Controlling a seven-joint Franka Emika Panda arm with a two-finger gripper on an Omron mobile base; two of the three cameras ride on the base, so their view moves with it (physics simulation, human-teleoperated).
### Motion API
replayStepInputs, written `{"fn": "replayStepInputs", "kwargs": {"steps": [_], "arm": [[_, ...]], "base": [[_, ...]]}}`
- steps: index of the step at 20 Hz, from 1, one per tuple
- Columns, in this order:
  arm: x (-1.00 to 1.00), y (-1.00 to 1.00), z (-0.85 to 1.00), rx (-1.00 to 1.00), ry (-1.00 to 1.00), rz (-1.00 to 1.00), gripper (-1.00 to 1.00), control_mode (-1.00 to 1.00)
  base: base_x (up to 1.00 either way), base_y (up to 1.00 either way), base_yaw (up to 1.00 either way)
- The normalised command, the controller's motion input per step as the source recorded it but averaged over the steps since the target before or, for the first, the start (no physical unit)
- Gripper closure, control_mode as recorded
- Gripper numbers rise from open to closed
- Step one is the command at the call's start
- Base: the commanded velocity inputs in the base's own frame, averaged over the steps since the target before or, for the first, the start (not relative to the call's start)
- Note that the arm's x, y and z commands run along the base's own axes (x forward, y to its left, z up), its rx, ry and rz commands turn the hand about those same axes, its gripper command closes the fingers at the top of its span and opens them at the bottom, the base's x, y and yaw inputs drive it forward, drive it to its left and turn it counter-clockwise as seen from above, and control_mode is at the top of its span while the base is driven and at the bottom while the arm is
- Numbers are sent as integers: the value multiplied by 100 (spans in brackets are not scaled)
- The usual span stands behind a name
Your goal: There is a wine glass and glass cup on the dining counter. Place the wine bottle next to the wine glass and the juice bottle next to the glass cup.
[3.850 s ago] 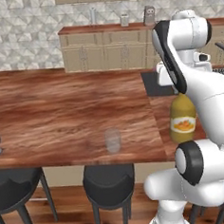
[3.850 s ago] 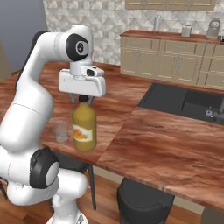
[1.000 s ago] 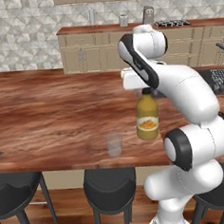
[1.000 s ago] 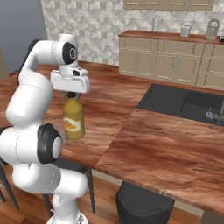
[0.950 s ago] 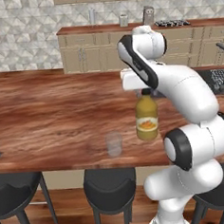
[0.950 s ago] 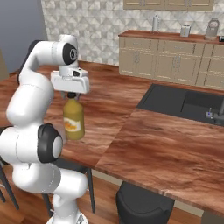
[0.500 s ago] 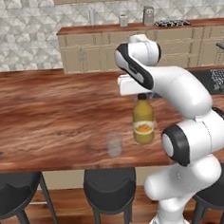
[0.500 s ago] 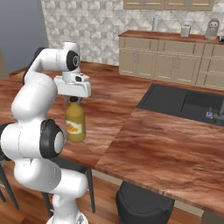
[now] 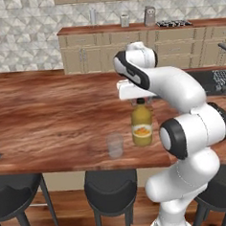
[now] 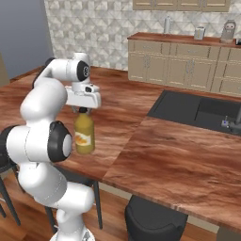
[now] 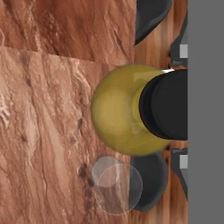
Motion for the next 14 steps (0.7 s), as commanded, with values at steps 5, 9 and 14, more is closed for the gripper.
{"fn": "replayStepInputs", "kwargs": {"steps": [5,9,14], "arm": [[4,0,-31,0,0,0,100,-100],[18,1,-27,0,0,0,100,-100],[22,9,-26,0,-3,0,100,-100]], "base": [[0,0,0],[0,0,0],[0,0,0]]}}
